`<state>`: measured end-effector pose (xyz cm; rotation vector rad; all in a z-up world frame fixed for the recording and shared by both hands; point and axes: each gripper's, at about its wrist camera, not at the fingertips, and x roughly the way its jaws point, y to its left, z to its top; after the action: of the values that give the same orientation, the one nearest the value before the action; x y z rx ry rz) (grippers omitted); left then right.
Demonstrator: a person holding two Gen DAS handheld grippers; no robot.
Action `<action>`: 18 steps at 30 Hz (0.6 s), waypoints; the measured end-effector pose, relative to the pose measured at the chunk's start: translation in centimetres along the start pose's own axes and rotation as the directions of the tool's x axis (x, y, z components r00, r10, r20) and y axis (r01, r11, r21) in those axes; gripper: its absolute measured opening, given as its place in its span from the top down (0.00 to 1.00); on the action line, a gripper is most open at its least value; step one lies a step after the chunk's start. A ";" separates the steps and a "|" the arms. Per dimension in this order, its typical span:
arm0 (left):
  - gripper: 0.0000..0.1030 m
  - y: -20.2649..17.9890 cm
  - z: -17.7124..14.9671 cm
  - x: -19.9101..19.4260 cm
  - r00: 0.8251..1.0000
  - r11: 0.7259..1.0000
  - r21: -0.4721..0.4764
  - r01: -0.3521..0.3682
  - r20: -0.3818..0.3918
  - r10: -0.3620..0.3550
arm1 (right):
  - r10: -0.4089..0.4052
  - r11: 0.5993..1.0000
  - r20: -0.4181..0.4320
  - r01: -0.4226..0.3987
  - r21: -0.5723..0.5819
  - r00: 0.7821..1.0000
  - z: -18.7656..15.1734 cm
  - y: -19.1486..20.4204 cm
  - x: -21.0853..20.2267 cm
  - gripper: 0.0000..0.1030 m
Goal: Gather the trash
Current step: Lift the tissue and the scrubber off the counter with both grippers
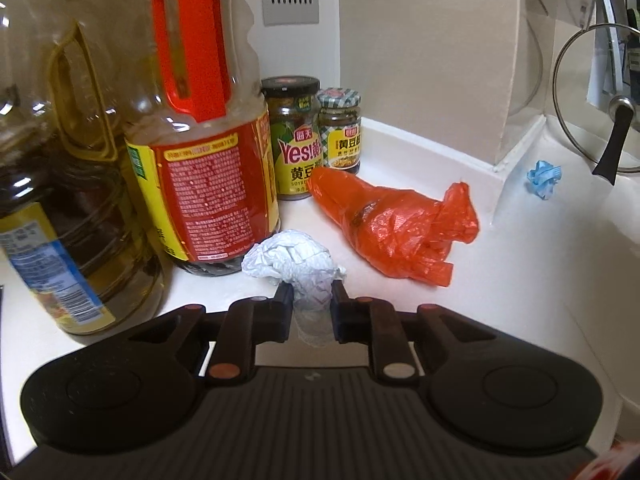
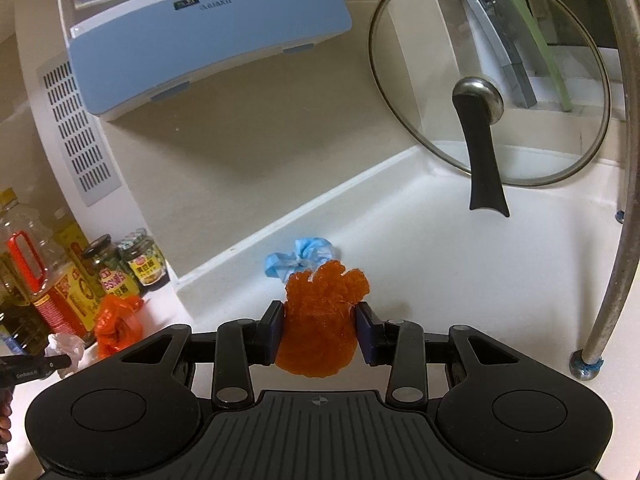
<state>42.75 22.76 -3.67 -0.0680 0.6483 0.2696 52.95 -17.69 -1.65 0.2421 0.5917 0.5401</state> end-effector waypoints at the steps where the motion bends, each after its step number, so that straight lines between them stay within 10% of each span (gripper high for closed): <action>1: 0.83 -0.1 0.0 -0.5 1.000 1.000 -0.002 -0.001 0.004 0.001 | 0.004 1.000 0.002 -0.004 -0.002 1.000 0.0 0.0 -0.3 0.62; 18: 0.83 -5.2 -4.3 -15.4 0.992 0.998 -0.028 0.059 0.116 -0.055 | 0.173 0.983 0.007 -0.172 -0.068 0.985 -2.6 1.2 -10.1 0.62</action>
<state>29.80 13.62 2.10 -0.1003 0.5265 0.2267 43.88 -22.09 1.39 0.2339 0.5420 0.7248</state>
